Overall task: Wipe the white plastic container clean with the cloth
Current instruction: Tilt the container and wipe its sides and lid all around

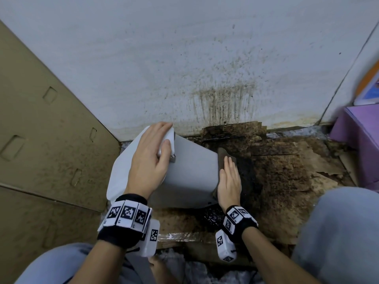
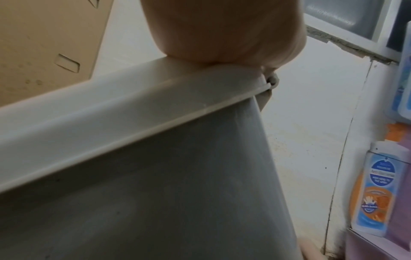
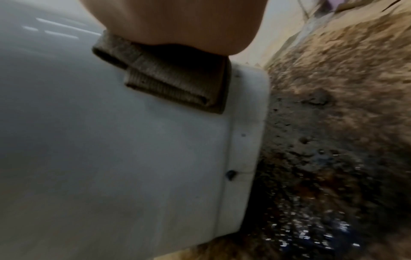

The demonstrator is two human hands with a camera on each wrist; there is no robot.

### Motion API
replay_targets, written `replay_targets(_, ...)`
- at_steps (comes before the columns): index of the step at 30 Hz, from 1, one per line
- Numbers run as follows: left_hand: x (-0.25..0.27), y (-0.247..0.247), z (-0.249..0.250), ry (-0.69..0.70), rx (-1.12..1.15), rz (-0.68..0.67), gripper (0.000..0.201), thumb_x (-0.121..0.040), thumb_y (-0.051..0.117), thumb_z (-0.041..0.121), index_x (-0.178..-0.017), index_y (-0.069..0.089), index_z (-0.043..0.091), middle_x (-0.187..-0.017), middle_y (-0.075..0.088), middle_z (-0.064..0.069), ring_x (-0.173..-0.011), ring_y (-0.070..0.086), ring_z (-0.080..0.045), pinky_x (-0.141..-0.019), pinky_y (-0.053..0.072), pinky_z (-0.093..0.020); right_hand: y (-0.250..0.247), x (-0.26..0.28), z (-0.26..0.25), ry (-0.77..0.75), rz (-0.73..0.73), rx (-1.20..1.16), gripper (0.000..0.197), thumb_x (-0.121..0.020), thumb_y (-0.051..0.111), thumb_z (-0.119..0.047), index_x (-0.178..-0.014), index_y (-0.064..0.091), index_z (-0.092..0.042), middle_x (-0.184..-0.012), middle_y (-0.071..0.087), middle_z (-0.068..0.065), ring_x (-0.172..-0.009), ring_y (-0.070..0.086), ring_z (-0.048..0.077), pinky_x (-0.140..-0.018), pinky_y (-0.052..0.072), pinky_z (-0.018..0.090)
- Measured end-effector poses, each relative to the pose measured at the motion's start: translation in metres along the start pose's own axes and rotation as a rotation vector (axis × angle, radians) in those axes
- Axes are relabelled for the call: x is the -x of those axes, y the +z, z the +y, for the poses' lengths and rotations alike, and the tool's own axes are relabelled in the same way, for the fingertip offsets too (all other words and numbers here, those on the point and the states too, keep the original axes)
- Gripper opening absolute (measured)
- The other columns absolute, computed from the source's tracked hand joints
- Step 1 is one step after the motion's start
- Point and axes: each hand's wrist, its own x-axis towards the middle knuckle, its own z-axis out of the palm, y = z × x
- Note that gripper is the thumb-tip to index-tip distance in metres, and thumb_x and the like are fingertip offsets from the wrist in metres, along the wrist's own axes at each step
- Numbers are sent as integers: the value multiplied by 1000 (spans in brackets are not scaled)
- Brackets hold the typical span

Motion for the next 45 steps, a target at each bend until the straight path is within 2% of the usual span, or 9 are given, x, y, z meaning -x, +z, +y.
replay_targets(5, -1, 3, 1, 14, -27, 11, 48, -108, 34, 34, -149, 52, 18, -157, 48, 2, -150, 36, -14, -121, 32, -43, 18, 17, -61, -165, -11, -29, 61, -102, 16, -41, -160, 19, -25, -168, 14, -9, -154, 5, 3, -126, 7, 34)
replay_targets(10, 0, 3, -3, 28, -22, 11, 47, -108, 36, 33, -149, 53, 16, -156, 49, -1, -150, 38, -16, -121, 33, -44, 26, 35, -125, -382, -111, -45, 64, -101, 7, -46, -161, 13, -25, -169, 6, -11, -153, -4, -3, -125, 0, 27)
replay_targets(15, 0, 2, -5, 29, -21, 5, 46, -109, 37, 31, -149, 53, 16, -156, 49, 0, -151, 37, -14, -122, 32, -44, 23, 29, -112, -466, -102, -26, 56, -107, 16, -38, -161, 19, -23, -168, 13, -10, -154, 4, 2, -126, 13, 38)
replay_targets(21, 0, -2, -7, 15, -4, 15, 45, -108, 37, 31, -149, 53, 18, -156, 49, 3, -151, 36, -11, -122, 31, -43, 12, 9, -44, -351, -47, -35, 57, -106, 18, -42, -159, 26, -23, -166, 21, -10, -154, 13, 3, -125, 20, 38)
replay_targets(26, 1, -2, -6, 11, -1, 9, 46, -109, 36, 31, -150, 53, 20, -157, 49, 4, -151, 34, -10, -123, 30, -42, -2, 2, 16, -87, -16, -1, 62, -102, 15, -47, -159, 24, -25, -168, 17, -7, -155, 11, 7, -127, 10, 35)
replay_targets(30, 1, -2, -5, 4, 7, 8, 45, -109, 37, 31, -149, 53, 20, -157, 48, 4, -151, 35, -10, -123, 30, -43, -8, -3, 29, 61, -18, -27, 64, -100, 17, -44, -160, 22, -22, -168, 15, -3, -155, 11, 10, -126, 8, 31)
replay_targets(38, 1, -3, -2, -12, 6, 30, 44, -108, 39, 29, -148, 54, 21, -157, 48, 4, -151, 35, -10, -123, 30, -39, -2, -2, 11, 91, -4, -15, 68, -97, 14, -41, -160, 19, -18, -169, 14, -1, -155, 9, 12, -126, 4, 32)
replay_targets(41, 0, -1, -2, -5, 11, 34, 43, -108, 40, 28, -148, 54, 20, -156, 49, 3, -151, 36, -11, -123, 31, -40, 4, 7, -16, -1, -11, 49, 66, -97, 12, -36, -160, 16, -17, -168, 11, 0, -156, 6, 13, -126, 2, 31)
replay_targets(45, -1, 0, -1, 4, 6, 45, 43, -108, 41, 26, -147, 55, 18, -156, 50, 1, -150, 37, -13, -123, 30, -37, 19, 24, -69, -154, -22, -28, 60, -102, 15, -38, -161, 15, -26, -168, 9, -10, -154, 2, 2, -126, 3, 32)
